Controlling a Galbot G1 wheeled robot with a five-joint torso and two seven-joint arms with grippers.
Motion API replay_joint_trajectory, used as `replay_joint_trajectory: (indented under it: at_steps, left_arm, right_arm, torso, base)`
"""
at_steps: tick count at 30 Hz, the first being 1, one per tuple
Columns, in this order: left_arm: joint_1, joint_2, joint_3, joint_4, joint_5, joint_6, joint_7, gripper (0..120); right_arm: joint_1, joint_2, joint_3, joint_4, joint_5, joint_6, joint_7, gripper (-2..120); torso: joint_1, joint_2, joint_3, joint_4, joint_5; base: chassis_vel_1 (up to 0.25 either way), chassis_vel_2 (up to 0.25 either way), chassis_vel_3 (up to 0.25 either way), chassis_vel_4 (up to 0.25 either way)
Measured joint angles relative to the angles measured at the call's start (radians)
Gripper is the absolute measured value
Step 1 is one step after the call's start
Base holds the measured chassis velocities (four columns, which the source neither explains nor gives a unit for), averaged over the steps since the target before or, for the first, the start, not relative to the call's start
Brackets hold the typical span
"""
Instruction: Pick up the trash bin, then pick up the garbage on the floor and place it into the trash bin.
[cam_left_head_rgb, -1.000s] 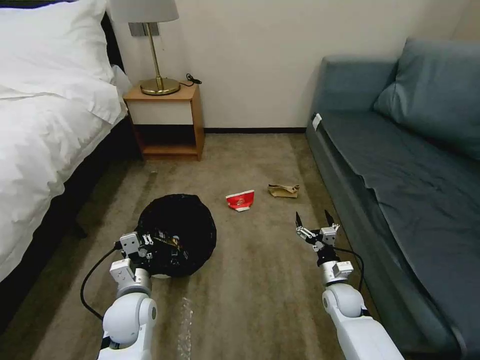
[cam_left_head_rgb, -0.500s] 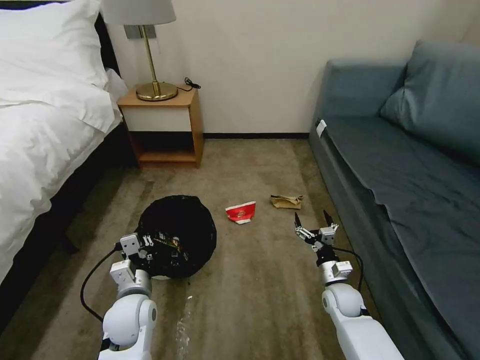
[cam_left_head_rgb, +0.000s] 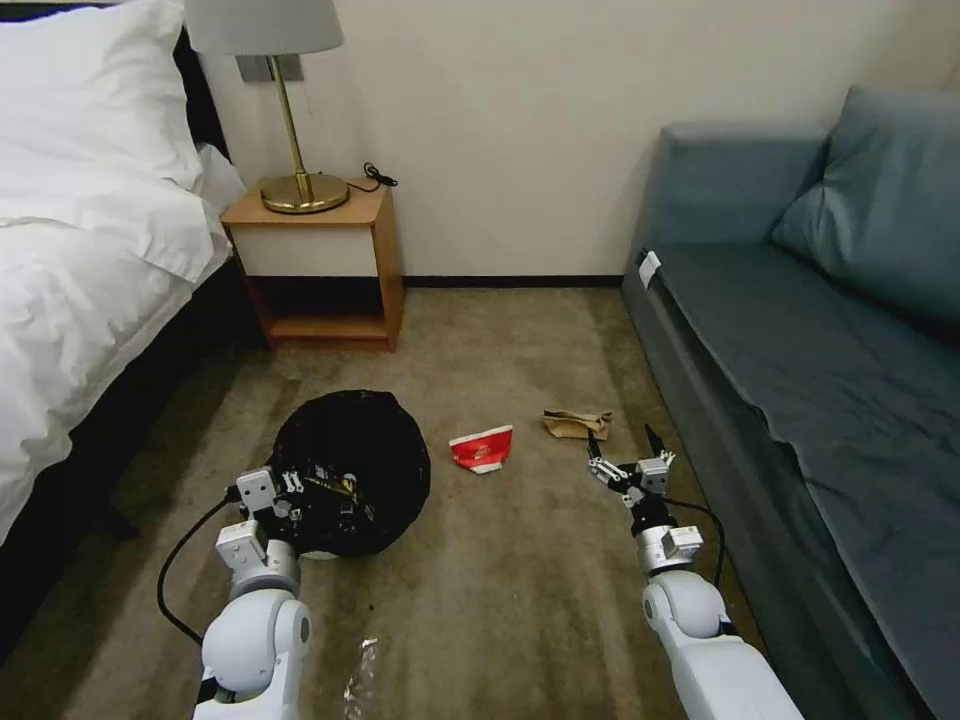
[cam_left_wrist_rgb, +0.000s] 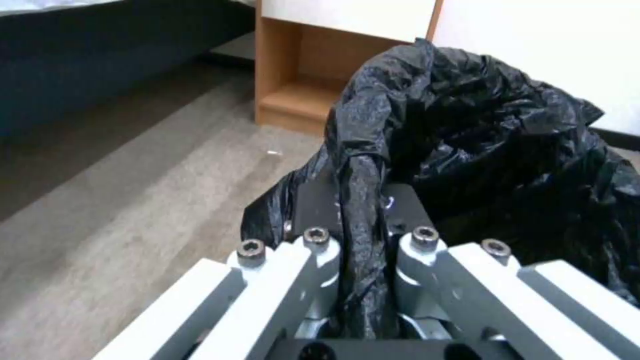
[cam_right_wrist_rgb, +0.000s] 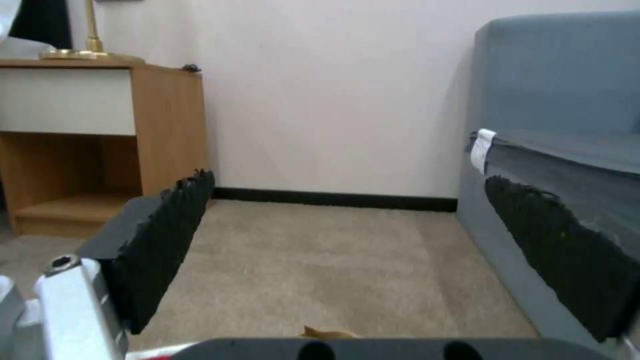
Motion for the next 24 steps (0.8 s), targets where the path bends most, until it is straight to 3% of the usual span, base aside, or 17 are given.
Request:
replay_joint_trajectory:
  at_steps: [24]
  left_arm:
    - [0.0,0.002,-0.006,-0.005,-0.004,0.0,0.001,5]
  right_arm:
    - [0.007,-0.01,0.007,-0.04,0.0,0.01,-0.015,100]
  torso:
    - [0.0,0.0,0.0,0.0001,0.0002]
  base:
    - [-0.124,0.133,0.13,-0.127]
